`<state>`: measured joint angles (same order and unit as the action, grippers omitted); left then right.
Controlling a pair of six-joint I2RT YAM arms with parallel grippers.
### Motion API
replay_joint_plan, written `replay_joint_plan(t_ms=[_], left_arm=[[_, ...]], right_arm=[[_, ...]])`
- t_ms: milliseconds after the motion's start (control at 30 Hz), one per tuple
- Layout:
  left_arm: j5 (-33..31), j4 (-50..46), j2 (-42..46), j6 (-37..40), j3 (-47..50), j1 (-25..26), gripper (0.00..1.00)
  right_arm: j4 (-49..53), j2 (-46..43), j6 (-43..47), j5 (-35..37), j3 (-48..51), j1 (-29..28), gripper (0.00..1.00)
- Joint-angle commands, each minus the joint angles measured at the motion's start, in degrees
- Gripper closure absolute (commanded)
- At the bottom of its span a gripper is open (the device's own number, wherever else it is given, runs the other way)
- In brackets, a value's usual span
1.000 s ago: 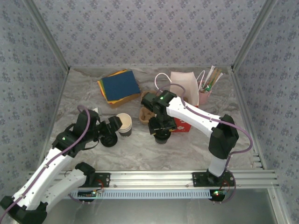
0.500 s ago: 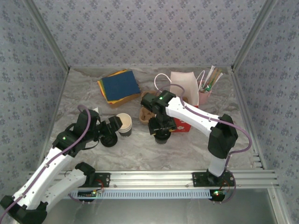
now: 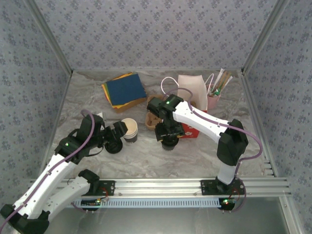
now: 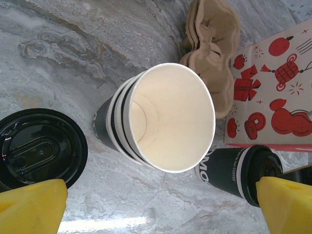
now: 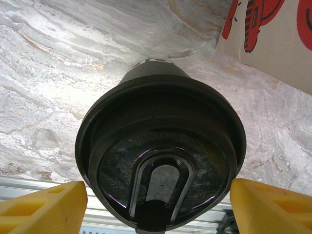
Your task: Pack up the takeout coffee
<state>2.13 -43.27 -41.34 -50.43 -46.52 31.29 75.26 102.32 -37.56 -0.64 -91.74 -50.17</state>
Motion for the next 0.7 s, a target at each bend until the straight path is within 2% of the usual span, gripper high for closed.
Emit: replay_joint_plan(t_ms=[0,667], left_arm=[[0.51,1.1,0.54,0.59,-0.29,0.48,0.0],[0.84,1.5,0.21,0.65,-0.29,0.52,0.0]], right_arm=[[1.95,0.66,-0.42,1.08,-0.76,-0.4,0.2],[2.52,1.29,-0.13,1.01,-2.39,-0.28,0.19]])
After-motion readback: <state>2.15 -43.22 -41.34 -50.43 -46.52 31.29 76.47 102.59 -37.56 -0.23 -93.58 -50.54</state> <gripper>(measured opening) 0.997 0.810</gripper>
